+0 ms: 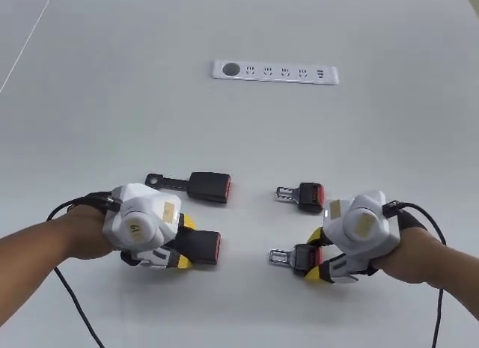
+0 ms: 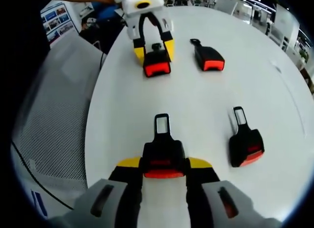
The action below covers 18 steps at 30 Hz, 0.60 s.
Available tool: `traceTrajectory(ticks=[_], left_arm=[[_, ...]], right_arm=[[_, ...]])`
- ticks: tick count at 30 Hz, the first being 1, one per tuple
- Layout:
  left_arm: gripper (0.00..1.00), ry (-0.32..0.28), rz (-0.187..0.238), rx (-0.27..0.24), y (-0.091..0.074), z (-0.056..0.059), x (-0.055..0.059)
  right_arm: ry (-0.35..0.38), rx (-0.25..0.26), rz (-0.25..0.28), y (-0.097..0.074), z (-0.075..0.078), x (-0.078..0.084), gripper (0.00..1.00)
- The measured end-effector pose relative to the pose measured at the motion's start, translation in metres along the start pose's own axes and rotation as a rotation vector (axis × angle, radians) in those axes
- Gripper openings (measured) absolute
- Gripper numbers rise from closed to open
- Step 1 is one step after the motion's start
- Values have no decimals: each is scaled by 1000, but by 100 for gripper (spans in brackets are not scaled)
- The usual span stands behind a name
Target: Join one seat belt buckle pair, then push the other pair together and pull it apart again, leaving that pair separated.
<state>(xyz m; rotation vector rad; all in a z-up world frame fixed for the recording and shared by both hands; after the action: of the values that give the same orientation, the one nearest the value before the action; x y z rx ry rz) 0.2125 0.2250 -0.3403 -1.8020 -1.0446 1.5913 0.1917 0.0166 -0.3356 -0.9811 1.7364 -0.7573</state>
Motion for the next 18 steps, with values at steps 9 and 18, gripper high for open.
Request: traceTrajectory(ticks=[9,18], left_arm=[[34,3,-10,3,-1,0,-1],[34,7,-18,10,-1,-1,-1]], right_arm=[[-18,-2,36,12,3,-26,33],[-36,-7,54,19,5,-41,33]])
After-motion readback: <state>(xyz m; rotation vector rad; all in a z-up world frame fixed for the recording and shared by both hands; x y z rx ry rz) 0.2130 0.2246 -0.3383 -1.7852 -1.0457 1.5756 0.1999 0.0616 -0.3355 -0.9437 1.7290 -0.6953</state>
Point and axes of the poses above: the centre of the closed fingertips' face, and the gripper's own axes: y roughly forward along the fingers, z roughly to its right, x roughly out of its underside, the point moved 4 cm from there along -y, roughly backward along the fingers, and after that the axes turned 13 degrees about -x, right-handed, at the moved point
